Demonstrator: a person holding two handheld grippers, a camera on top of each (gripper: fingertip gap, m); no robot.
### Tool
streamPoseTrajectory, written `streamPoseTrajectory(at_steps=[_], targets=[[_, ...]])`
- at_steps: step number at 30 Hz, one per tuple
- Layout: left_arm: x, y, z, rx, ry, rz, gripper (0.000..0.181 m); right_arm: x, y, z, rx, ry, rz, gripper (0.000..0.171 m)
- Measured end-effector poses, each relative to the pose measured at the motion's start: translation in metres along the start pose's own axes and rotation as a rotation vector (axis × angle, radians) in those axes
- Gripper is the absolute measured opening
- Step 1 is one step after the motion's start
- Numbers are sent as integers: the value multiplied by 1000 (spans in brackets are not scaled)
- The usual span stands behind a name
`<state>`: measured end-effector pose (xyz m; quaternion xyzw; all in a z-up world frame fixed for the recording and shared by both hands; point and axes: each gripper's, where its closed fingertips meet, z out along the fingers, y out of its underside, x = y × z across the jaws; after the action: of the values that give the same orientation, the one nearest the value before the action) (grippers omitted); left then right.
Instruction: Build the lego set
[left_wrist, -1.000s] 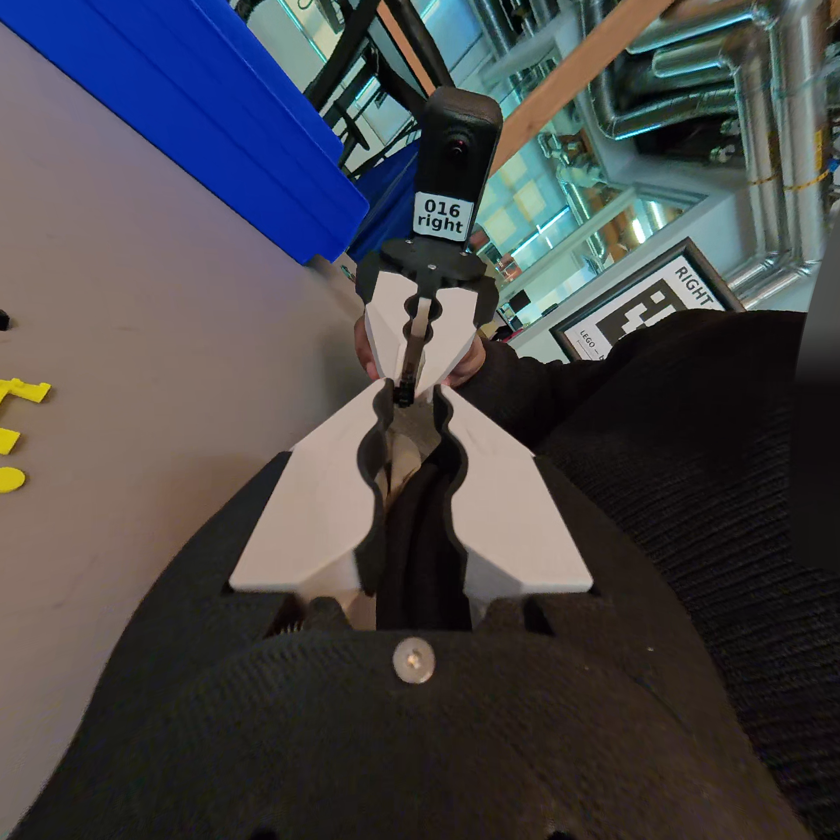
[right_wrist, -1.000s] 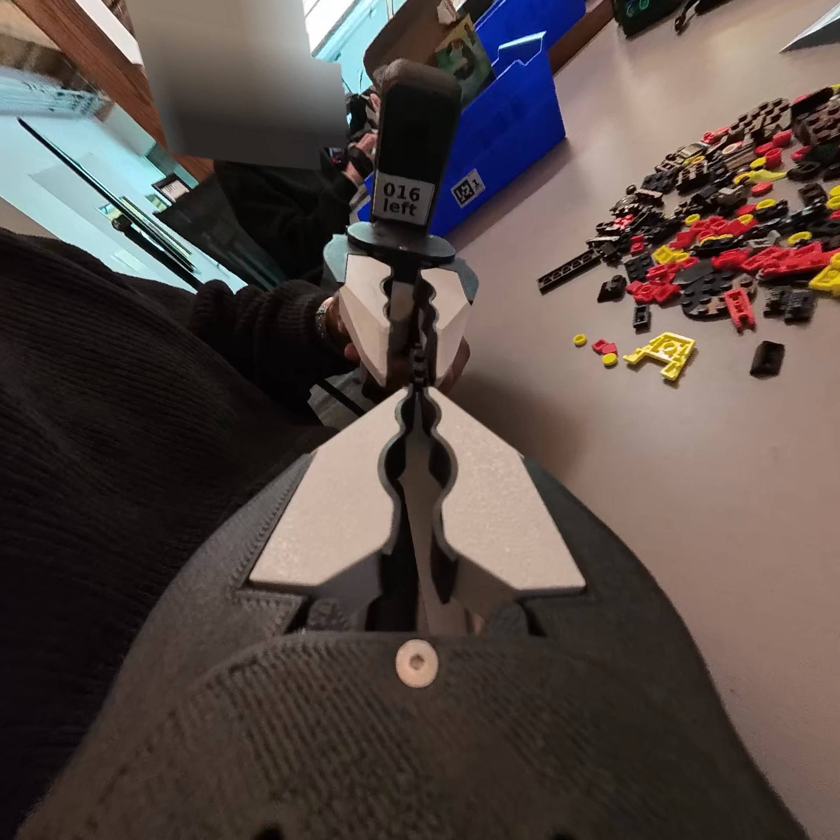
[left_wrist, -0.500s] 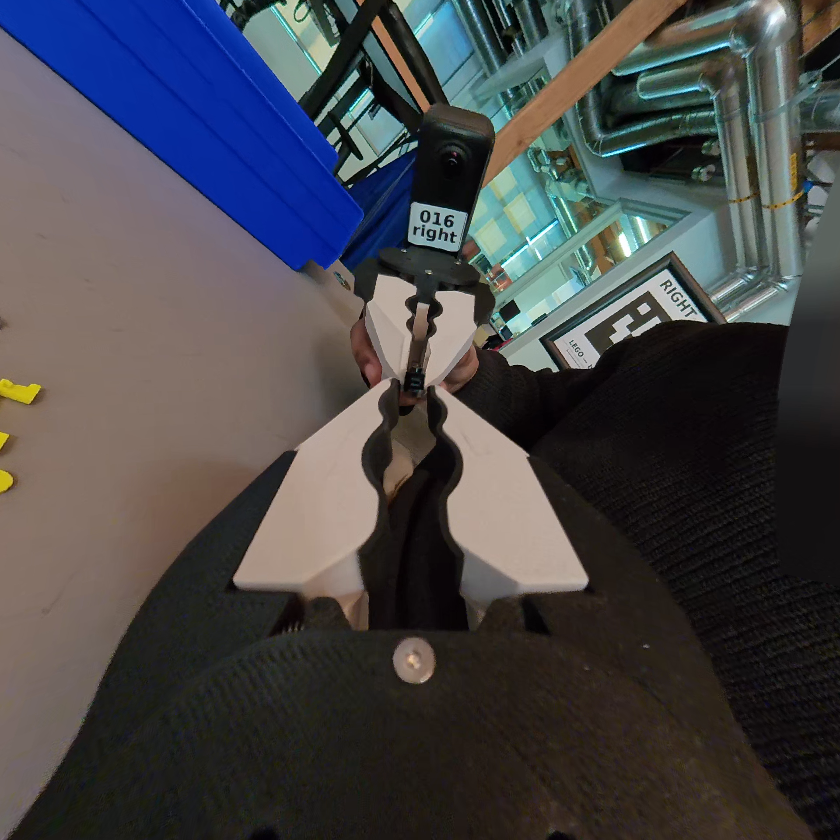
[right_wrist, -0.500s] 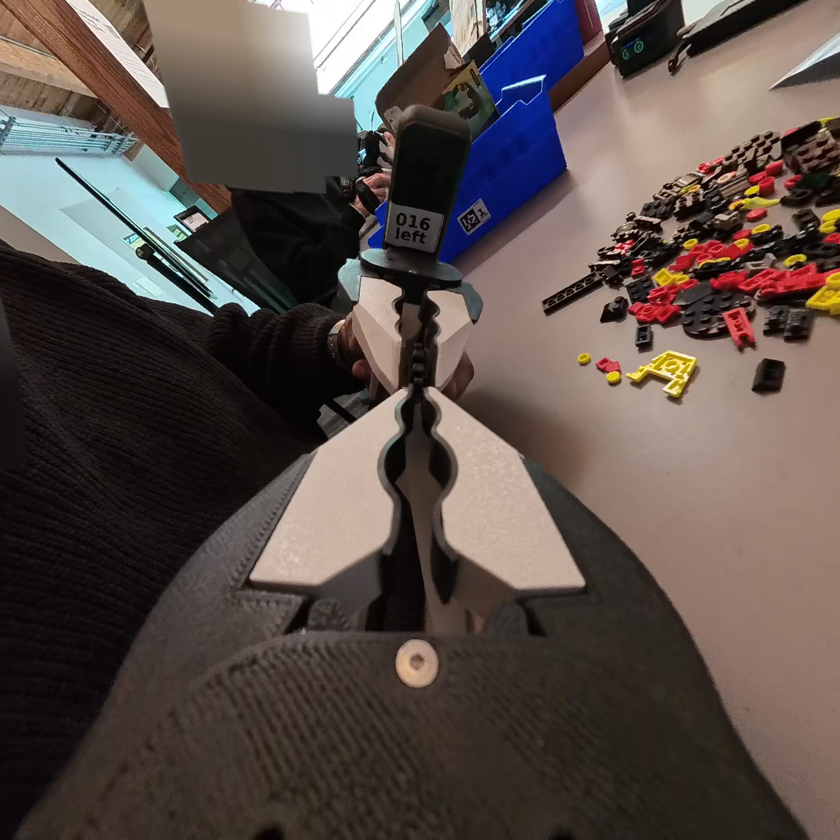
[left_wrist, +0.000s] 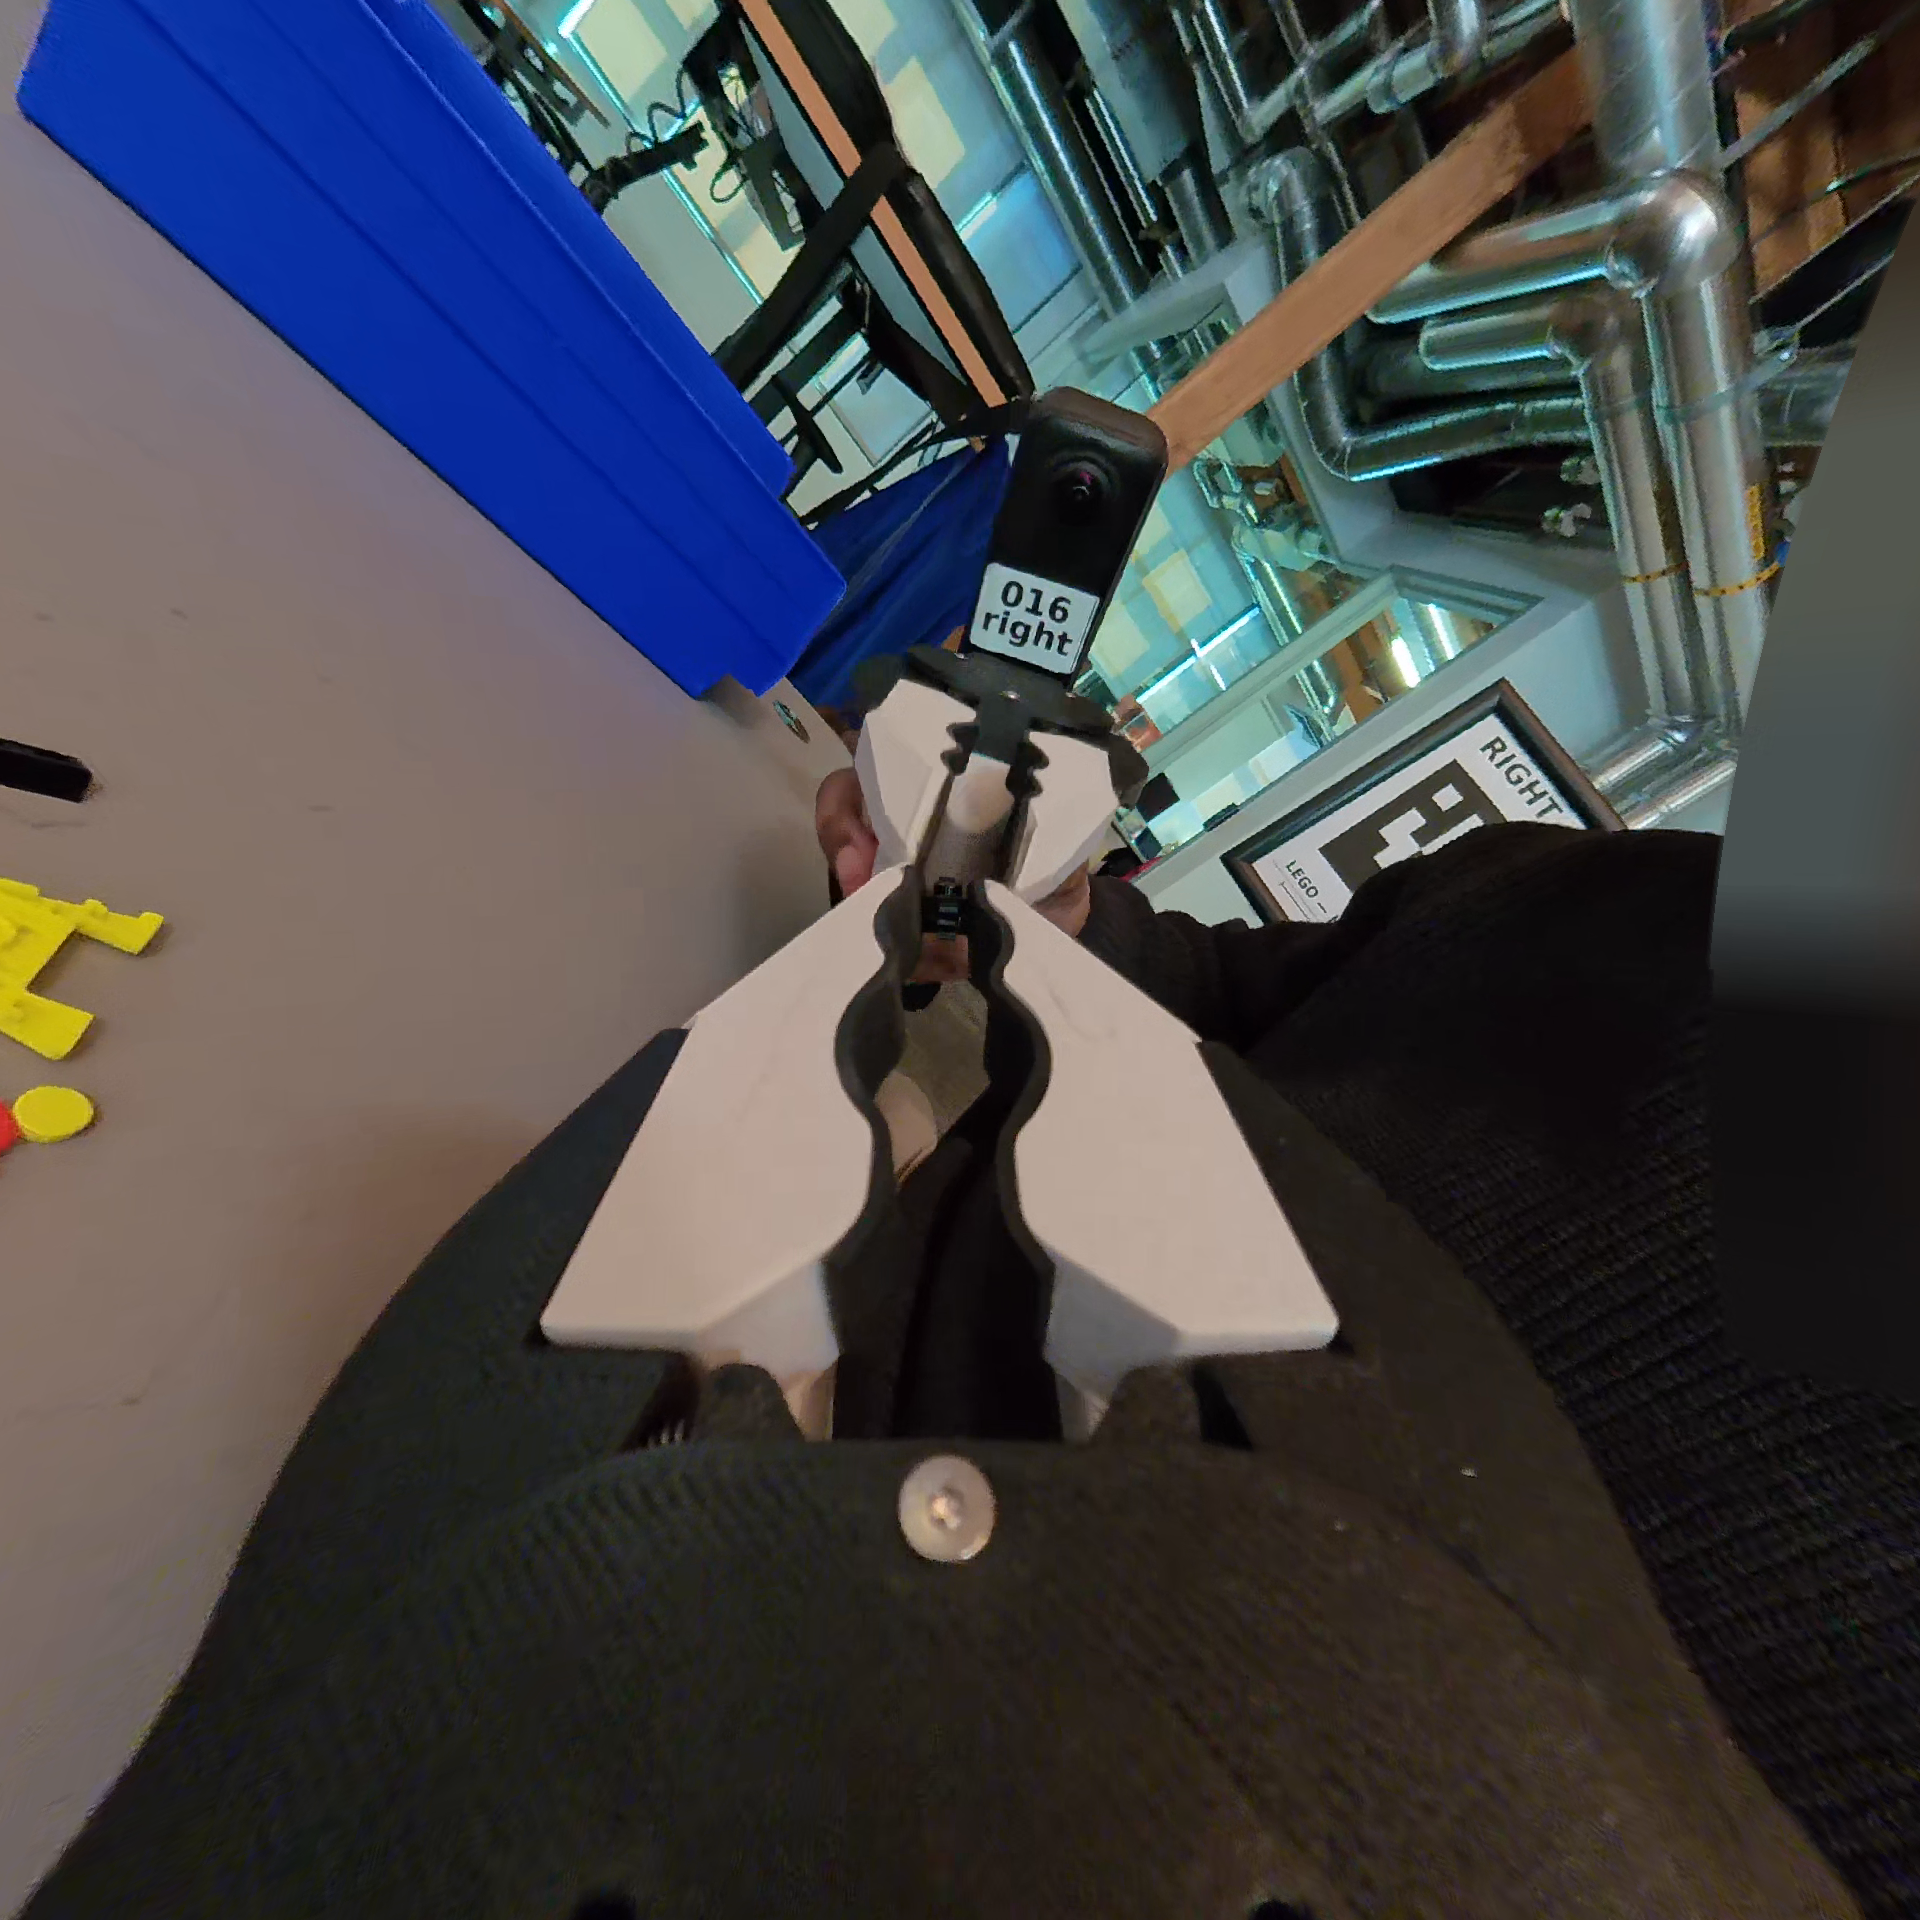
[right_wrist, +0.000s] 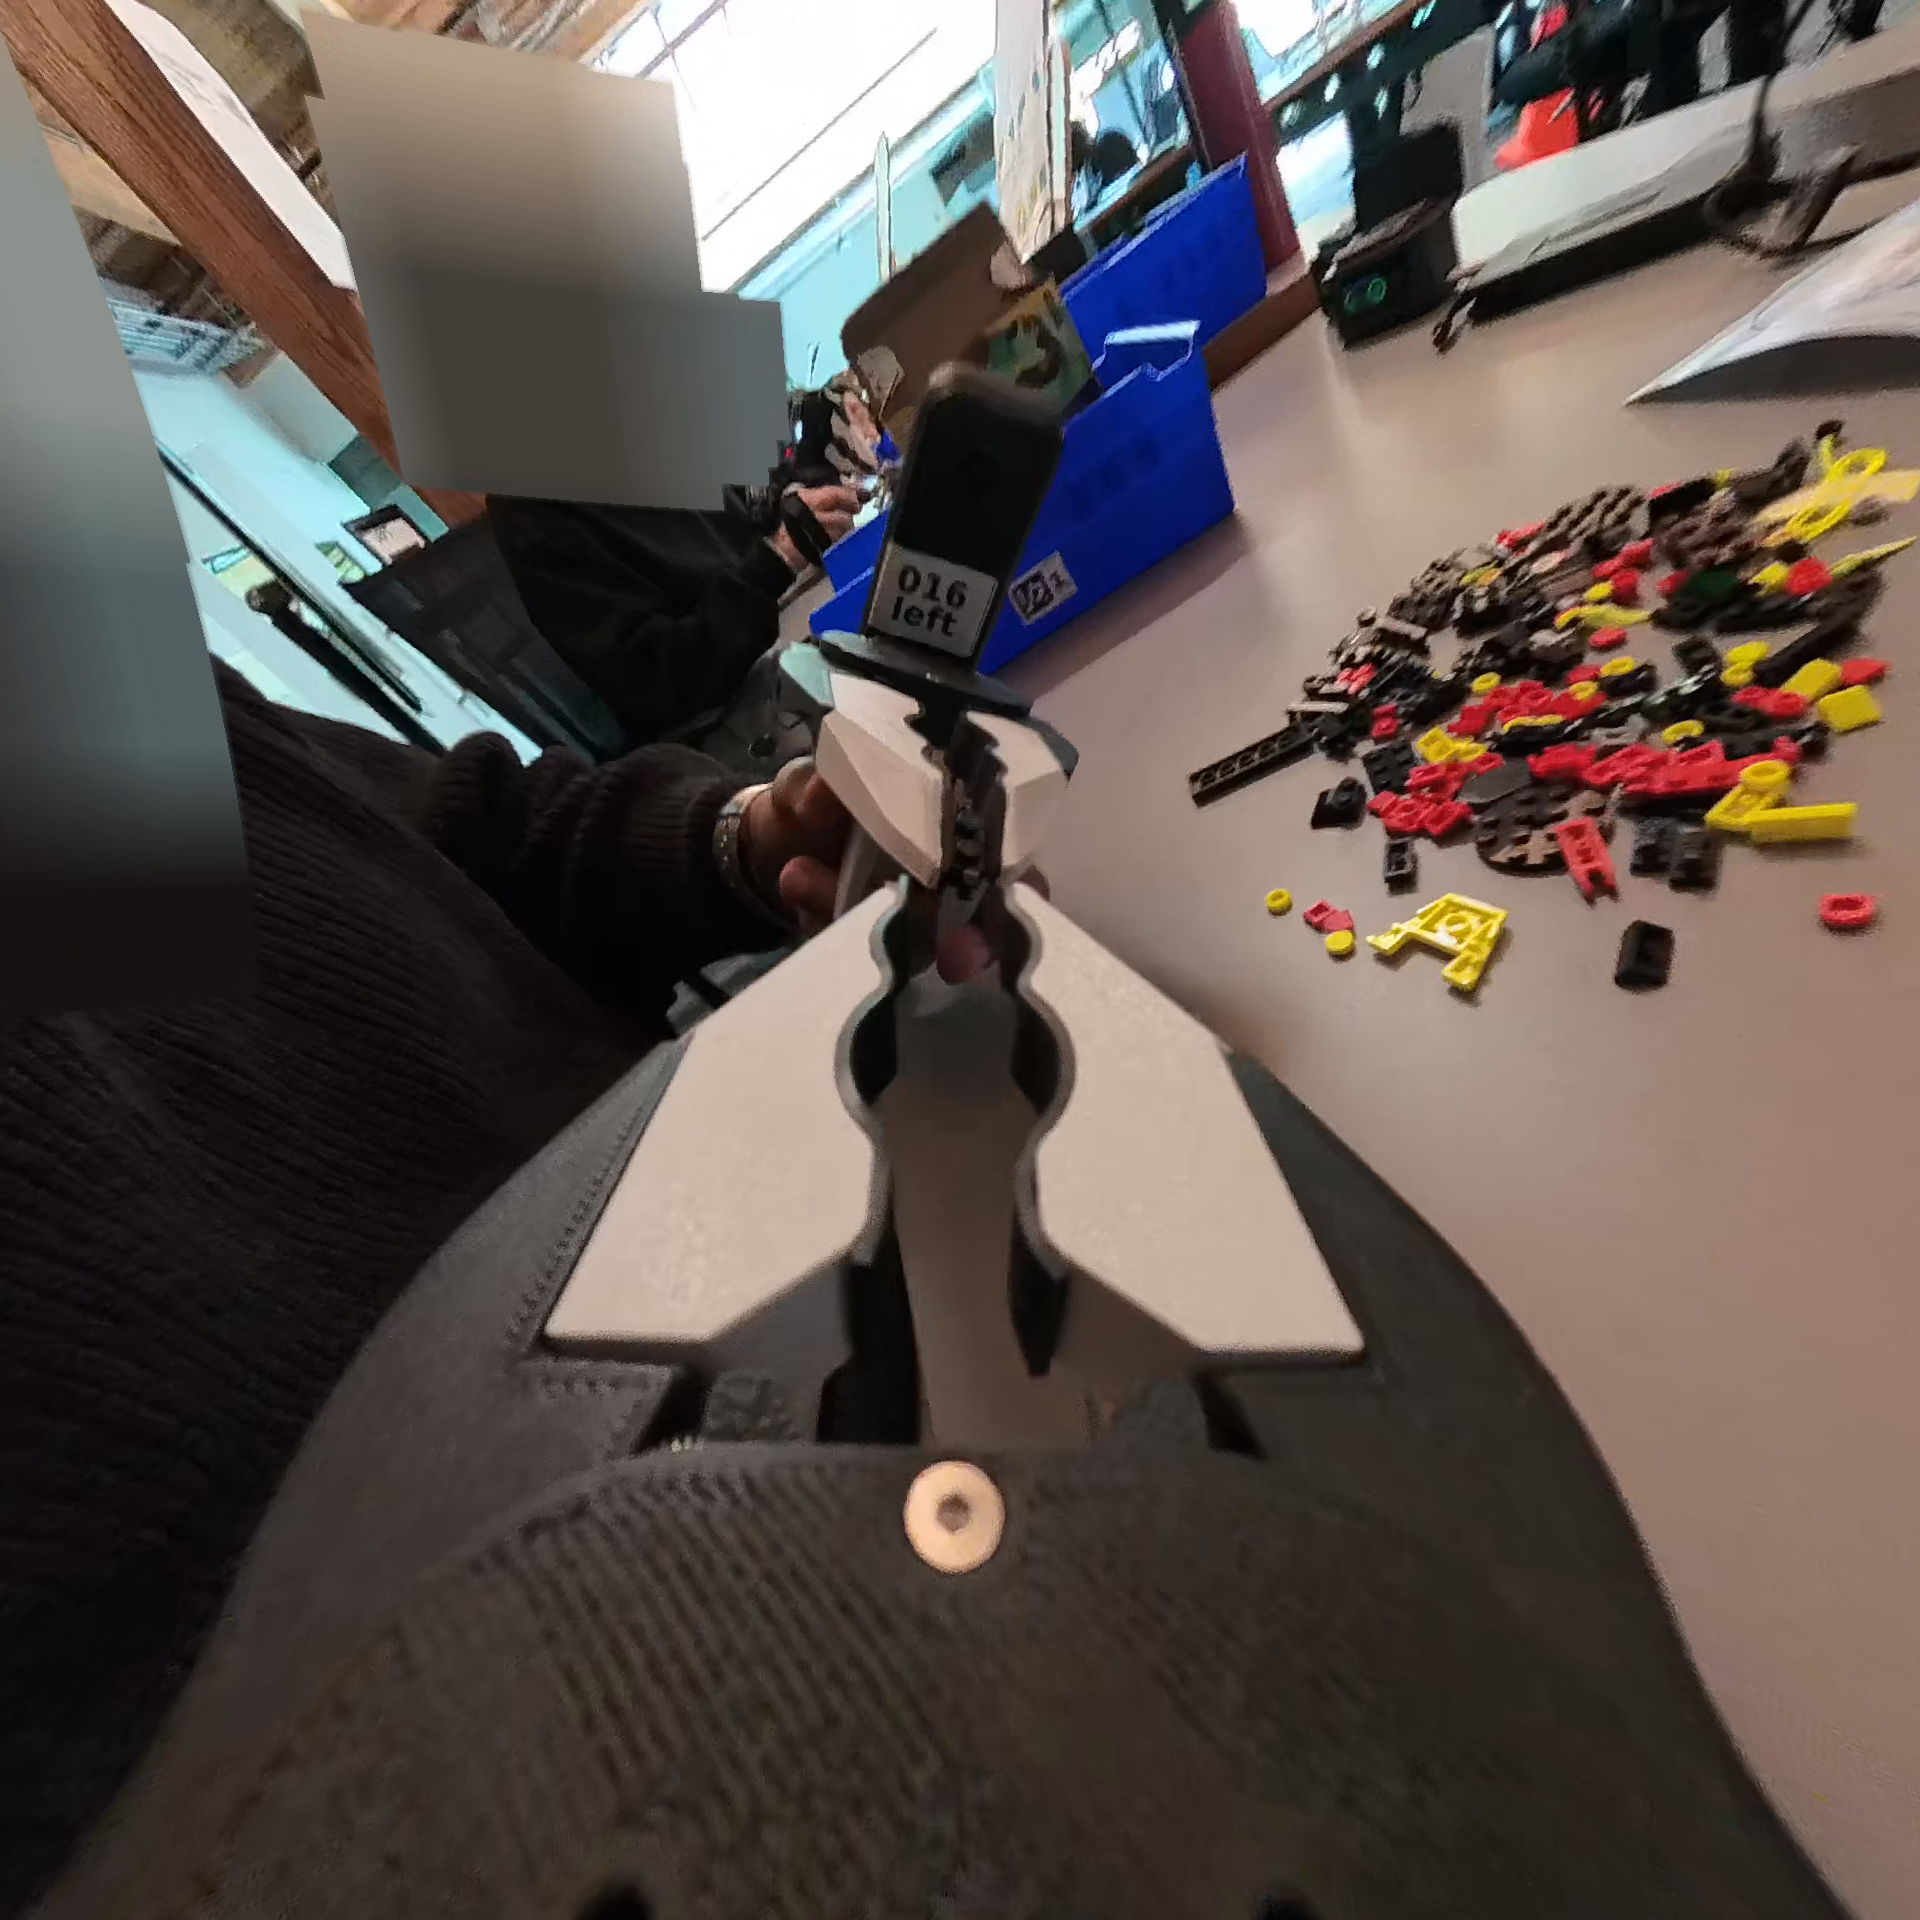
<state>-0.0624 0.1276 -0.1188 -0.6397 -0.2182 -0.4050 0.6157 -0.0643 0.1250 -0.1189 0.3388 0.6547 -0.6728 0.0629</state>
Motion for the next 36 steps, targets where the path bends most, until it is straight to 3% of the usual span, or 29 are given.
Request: streamPoseTrajectory(at_steps=[7,10,14,17,29,30,32,36], targets=[[2,-2,-1,19,44,-79,4,-1,-8,-5,27,36,-117,15],[6,0,1,16,90,-161,4,-7,-9,-5,-12,108,-379,21],[9,3,3,7,143,-254,4,-7,-2,-8,-110,279,-818,14],[11,4,4,-1,150,-254,3,-9,-2,-6,-107,351,-1017,10],[11,9,6,-22,150,-255,3,-9,6,2,-155,372,-1084,4],[11,8,6,-20,151,-255,5,-9,5,1,-153,378,-1087,3],[12,6,6,-9,152,-254,27,-6,2,-1,-144,401,-1096,3],[11,3,5,22,133,-250,29,-2,-3,-4,-128,431,-1081,3]])
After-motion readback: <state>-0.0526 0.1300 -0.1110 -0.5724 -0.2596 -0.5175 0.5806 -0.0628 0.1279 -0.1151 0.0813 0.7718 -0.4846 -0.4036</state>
